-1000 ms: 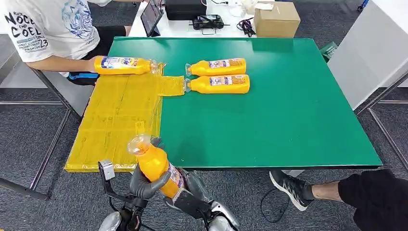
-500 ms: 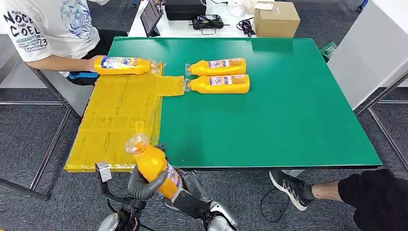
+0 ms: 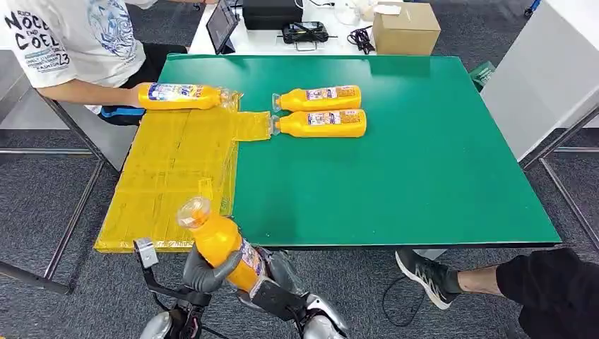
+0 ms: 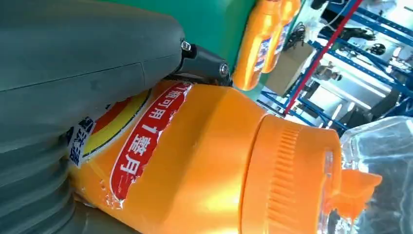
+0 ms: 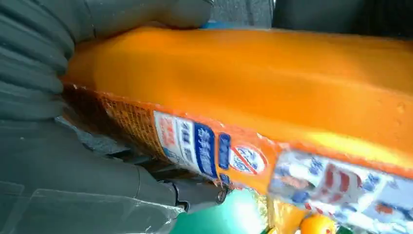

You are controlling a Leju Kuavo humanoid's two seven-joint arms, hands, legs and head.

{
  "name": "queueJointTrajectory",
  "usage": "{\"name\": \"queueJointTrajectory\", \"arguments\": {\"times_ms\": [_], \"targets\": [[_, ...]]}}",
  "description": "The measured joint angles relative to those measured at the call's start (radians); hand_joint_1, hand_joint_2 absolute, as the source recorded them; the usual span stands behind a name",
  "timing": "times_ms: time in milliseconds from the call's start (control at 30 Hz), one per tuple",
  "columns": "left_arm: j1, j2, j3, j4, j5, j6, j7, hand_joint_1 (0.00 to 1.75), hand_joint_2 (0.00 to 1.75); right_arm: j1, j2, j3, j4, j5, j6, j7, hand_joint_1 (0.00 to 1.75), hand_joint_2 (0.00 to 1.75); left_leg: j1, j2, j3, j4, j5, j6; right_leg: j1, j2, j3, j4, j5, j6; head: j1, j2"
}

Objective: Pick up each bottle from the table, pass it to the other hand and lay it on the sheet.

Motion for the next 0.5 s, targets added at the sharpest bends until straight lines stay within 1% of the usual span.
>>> {"name": "queueJointTrajectory", "arguments": {"times_ms": [133,267,333,500], "targets": [[-0.014,-0.006,0.007,-0.032,-0.084,0.062,-0.021,1.75,1.75,0.003,0.000,0.000,-0.012,-0.005,-0.019,0.030,0.00,0.00,0.000,0.000,0.000,0.000,0.000,0.000,0.000,0.000,0.000,0.000,0.000,0.000,0.000,0.000],[-0.036,-0.018,0.035,-0.076,-0.171,0.119,-0.030,1.75,1.75,0.016,-0.002,-0.008,-0.063,-0.005,-0.022,0.052,0.00,0.00,0.000,0.000,0.000,0.000,0.000,0.000,0.000,0.000,0.000,0.000,0.000,0.000,0.001,0.000],[-0.046,-0.031,0.058,-0.093,-0.215,0.155,-0.030,1.75,1.75,0.030,-0.003,-0.023,-0.115,-0.013,-0.012,0.055,0.00,0.00,0.000,0.000,0.000,0.000,0.000,0.000,0.000,0.000,0.000,0.000,0.000,0.000,0.001,0.000],[-0.112,-0.052,0.158,-0.132,-0.407,0.283,-0.033,1.75,1.75,0.075,-0.005,-0.082,-0.295,-0.043,0.062,0.073,0.00,0.00,0.000,-0.001,0.000,0.000,0.001,0.000,0.000,0.000,0.000,0.000,0.000,0.000,0.000,0.000]]}}
